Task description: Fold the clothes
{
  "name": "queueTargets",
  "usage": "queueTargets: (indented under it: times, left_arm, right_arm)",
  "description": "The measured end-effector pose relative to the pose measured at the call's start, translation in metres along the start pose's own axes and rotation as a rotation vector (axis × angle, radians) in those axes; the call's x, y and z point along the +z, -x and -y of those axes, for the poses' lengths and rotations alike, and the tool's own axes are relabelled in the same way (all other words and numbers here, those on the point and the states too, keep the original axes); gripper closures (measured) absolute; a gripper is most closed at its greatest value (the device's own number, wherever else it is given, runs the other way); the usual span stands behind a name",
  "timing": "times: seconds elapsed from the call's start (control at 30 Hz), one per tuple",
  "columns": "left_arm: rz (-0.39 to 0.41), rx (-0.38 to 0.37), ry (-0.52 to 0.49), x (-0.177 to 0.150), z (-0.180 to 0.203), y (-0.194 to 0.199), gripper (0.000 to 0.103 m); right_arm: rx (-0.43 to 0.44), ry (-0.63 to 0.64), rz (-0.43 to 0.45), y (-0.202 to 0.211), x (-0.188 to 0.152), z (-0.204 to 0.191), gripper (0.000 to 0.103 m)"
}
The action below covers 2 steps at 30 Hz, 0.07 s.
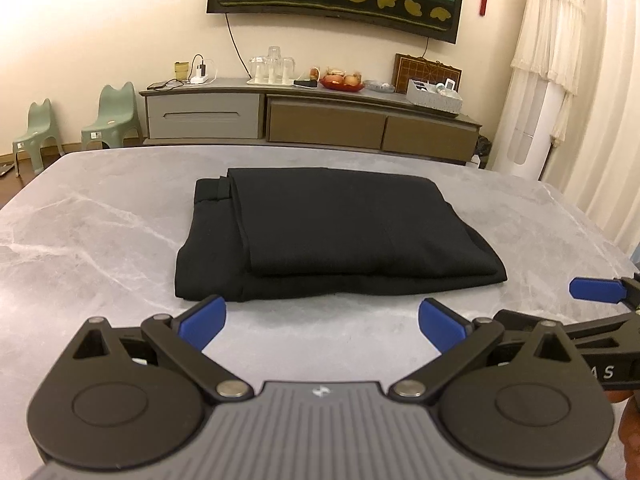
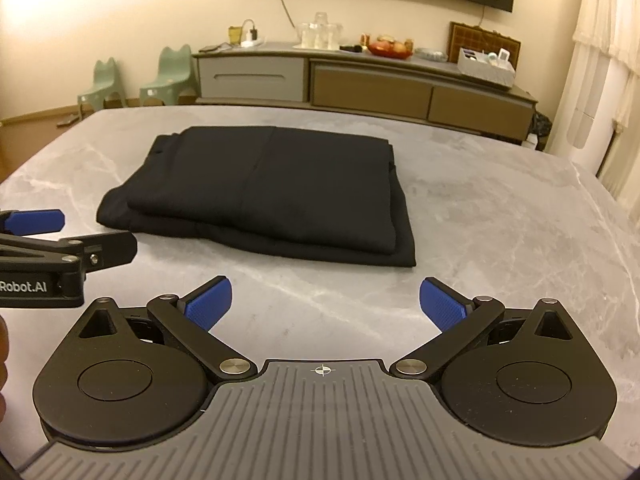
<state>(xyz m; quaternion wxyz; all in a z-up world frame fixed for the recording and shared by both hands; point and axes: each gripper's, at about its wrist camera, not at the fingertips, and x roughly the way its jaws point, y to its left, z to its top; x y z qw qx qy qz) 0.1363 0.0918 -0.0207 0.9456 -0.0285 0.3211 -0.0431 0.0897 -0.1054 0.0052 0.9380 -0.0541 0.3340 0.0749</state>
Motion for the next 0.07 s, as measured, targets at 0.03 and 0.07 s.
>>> queueTargets:
  times: [0.03, 0.07]
  left_arm:
    - [-0.001, 0.003, -0.005, -0.0003, 0.0005, -0.0002, 0.0]
    - [0.004, 0.011, -0.018, -0.0002, 0.0016, 0.0004, 0.0]
  right_arm:
    - [0.0, 0.001, 0.0, 0.0001, -0.0001, 0.0, 0.001]
    - [0.0, 0.001, -0.001, 0.0001, -0.0002, -0.0002, 0.001]
